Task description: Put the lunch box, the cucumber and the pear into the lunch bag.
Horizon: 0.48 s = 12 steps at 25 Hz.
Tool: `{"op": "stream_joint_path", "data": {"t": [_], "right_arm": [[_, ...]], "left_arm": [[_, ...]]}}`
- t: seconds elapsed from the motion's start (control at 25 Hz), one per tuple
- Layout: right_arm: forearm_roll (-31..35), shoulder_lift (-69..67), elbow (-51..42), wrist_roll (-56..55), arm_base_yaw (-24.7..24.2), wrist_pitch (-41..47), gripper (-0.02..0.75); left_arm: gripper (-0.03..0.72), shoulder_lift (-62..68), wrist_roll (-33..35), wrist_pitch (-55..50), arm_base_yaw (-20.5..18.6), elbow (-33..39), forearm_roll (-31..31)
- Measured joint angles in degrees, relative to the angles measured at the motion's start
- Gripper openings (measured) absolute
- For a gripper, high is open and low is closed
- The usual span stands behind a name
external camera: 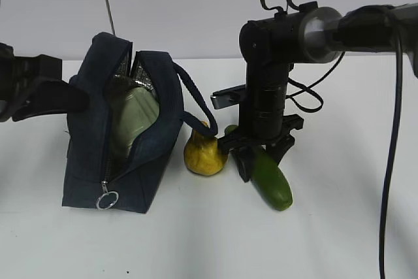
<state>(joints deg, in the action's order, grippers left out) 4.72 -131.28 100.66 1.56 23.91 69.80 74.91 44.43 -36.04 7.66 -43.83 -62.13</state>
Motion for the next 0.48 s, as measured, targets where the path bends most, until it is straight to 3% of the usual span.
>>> {"op": "stream_joint_path", "data": {"t": [0.24, 0.48], "right_arm": [[-1.1, 0.2, 3.1, 1.8, 0.0, -0.1, 0.416], [-10.3, 4.4, 10.6, 1.6, 0.0, 0.0, 0.416]], "left_arm": [[-0.015, 0.0, 0.0, 0.0, 0.0, 0.0, 0.0], [-0.015, 0.1, 0.0, -0.2, 0.0, 0.0, 0.0]]}}
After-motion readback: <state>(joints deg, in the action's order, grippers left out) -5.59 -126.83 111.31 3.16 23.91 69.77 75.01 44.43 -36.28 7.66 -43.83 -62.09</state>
